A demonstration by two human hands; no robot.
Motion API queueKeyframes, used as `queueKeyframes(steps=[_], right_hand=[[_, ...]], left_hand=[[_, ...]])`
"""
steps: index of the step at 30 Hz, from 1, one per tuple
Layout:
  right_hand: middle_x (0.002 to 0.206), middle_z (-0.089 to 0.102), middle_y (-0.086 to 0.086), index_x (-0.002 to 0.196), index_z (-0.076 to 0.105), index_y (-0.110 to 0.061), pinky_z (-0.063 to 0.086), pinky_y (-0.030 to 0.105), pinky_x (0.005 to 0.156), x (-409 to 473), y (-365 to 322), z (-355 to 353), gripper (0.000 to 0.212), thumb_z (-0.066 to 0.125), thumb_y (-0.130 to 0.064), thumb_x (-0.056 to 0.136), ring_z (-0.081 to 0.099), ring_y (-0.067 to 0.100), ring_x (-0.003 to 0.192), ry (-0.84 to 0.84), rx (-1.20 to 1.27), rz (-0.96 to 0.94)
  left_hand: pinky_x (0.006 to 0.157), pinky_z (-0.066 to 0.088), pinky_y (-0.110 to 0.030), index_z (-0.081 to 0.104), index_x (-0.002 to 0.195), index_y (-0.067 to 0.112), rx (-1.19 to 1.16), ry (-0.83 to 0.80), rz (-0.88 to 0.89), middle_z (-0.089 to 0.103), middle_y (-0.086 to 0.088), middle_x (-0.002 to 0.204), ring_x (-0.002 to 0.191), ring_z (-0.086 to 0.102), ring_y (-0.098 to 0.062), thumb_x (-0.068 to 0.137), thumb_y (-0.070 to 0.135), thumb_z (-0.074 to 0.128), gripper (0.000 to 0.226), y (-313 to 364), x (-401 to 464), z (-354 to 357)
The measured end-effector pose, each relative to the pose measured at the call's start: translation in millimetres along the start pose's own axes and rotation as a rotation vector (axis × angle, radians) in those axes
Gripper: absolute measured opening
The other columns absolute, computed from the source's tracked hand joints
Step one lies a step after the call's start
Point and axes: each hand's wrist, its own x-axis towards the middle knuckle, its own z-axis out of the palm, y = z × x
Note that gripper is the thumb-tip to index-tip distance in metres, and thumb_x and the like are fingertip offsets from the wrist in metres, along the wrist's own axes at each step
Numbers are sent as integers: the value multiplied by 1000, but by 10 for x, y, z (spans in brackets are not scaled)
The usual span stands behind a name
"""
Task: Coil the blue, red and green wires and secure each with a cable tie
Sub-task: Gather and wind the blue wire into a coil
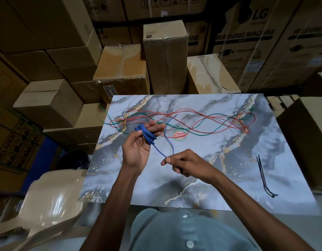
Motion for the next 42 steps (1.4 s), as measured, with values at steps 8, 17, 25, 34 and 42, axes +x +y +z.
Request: queueKeyframes(steps=[8,17,25,34,42], right_hand=[[60,56,-4,102,80,-15,39,24,59,-166,-400,-34,24,63,-31,103,44,10,56,-29,-236,-93],[59,52,-6,92,79,-14,39,33,56,-196,-860,-271,23,63,-27,103,44,10,55,58,-382,-293],[73,69,15,81,79,-19,53,49,67,-61,-1084,-473,23,71,-33,97,64,38,73,120,-480,-385],[64,58,18,83,82,-17,38,37,59,98,-1085,-535,25,71,-34,97,41,32,59,168,-282,-420],[49,44,-3,79,78,-5,31,15,51,298,-882,-631,27,71,-24,97,32,8,50,260,-124,-231]], left_hand=[[94,51,-30,53,122,-6,179,88,79,69,-23,119,118,63,-36,95,19,30,43,-50,110,-135],[87,46,-23,73,97,23,620,17,63,75,5,98,98,66,-14,93,13,32,42,-226,32,-128],[81,47,-34,63,104,-2,646,-201,-64,77,-12,93,88,66,-28,90,12,30,38,-286,-68,-58],[85,45,-35,59,104,-12,522,-322,-118,74,-24,100,91,63,-33,91,10,29,40,-333,-58,23],[84,46,-38,57,104,-14,332,-419,-199,70,-34,98,90,58,-40,90,18,35,41,-381,-106,199]])
